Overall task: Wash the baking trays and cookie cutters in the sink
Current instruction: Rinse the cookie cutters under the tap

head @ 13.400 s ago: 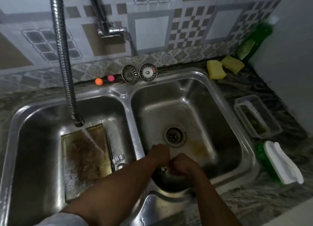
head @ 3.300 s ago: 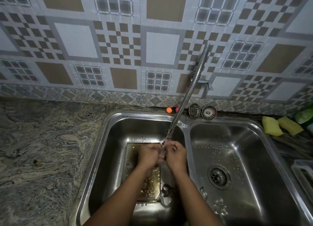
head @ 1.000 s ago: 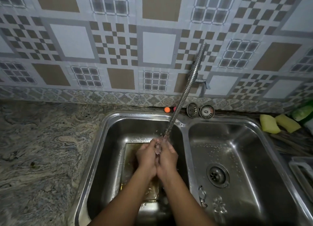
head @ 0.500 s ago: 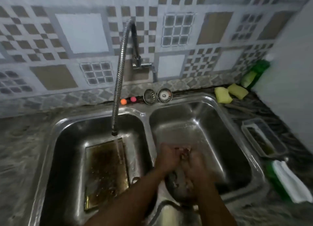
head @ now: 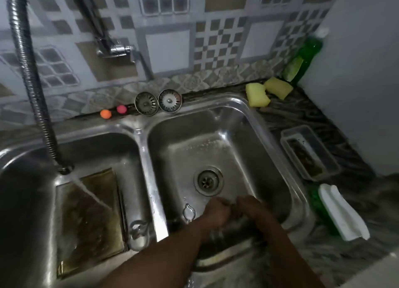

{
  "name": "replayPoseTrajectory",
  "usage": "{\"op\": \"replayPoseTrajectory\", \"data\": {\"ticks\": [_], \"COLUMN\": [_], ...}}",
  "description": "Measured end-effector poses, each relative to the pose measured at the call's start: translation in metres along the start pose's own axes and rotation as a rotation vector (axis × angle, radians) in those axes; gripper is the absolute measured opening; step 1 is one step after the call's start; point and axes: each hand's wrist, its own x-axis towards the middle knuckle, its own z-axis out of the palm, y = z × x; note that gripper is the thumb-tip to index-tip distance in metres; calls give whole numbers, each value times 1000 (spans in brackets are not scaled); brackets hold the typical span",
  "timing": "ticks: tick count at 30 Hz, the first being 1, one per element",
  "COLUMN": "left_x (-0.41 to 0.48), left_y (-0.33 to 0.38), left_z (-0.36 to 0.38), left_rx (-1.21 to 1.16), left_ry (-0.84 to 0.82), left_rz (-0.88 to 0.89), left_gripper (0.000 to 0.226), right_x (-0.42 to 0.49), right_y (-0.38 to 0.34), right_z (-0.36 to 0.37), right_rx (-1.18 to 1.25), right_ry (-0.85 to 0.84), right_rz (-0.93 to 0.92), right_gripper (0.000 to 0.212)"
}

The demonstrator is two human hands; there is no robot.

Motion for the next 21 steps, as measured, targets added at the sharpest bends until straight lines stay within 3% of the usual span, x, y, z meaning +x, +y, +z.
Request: {"op": "replayPoseTrajectory", "data": {"ticks": [2, 8, 12, 16, 18, 21], "left_x": [2, -3, -3, -20, -35, -70], "left_y": [-5, 3, 10, 36, 44, 31], "left_z": [6, 7, 1, -37, -73, -141], "left_rx": [-25, -86, 5, -151, -286, -504], "left_ry": [-35, -229, -263, -149, 5, 251], "left_rz": [1, -189, -155, 28, 106, 157], "left_gripper": [17, 21, 27, 17, 21, 18], "right_x": [11, 23, 15, 12, 5, -18], "right_y": [5, 7, 7, -27, -58, -122], "right_z": [8, 6, -1, -15, -14, 11], "right_rx": [-173, -160, -258, -292, -336, -207], "right_ry": [-28, -118, -101, 144, 274, 341], "right_rz": [-50, -47, -69, -108, -206, -374], "right_gripper": [40, 44, 42, 23, 29, 31]}}
